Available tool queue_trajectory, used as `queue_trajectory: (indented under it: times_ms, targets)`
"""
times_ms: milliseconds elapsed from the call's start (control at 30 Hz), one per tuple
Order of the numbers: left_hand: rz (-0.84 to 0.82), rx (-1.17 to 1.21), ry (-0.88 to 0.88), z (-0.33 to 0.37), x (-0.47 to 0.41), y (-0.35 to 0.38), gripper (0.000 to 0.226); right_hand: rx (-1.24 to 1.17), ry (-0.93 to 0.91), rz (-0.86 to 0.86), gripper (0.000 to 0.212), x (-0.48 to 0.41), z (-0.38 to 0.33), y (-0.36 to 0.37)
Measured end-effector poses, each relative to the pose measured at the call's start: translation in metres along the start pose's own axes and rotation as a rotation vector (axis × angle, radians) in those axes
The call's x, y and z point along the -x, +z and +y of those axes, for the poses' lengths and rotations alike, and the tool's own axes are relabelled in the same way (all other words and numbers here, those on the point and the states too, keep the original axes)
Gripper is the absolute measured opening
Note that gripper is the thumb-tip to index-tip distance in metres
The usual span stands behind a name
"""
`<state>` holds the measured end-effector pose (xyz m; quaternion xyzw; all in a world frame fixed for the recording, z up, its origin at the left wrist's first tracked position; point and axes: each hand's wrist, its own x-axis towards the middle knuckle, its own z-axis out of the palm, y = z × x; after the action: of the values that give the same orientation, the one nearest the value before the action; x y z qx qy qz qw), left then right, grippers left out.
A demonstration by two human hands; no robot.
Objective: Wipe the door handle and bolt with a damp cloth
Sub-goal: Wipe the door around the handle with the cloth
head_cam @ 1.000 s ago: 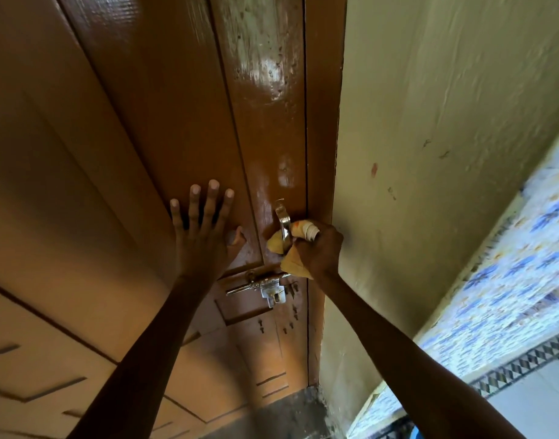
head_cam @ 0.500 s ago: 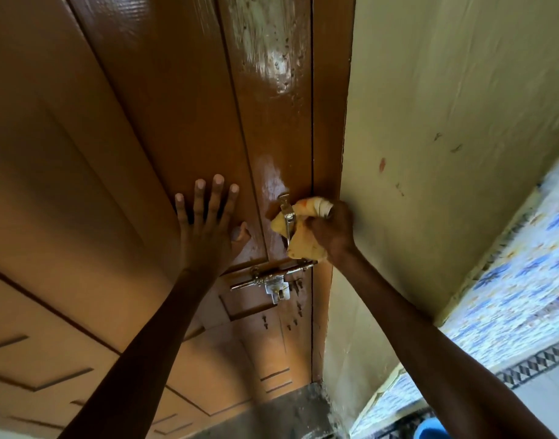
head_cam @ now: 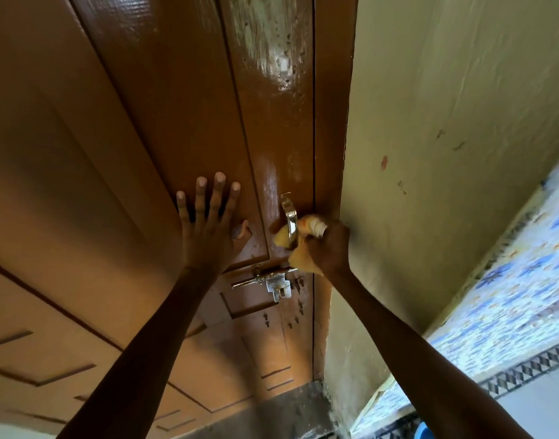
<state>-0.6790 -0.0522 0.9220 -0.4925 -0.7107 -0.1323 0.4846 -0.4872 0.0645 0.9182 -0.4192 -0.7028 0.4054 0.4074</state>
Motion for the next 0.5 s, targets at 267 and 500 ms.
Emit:
queue_trajectory:
  times_ms: [267, 500]
  targets:
    - [0.0, 0.004, -0.002, 0.001, -0.001, -0.002, 0.074, -0.182, 0.045, 0.012, 0.029, -0.015, -0.023, -0.014]
    - [-0.019, -0.013, -0.002, 0.001, 0.0, -0.001, 0.075, -0.023, 0.343, 0.149, 0.013, 0.048, 0.038, -0.011]
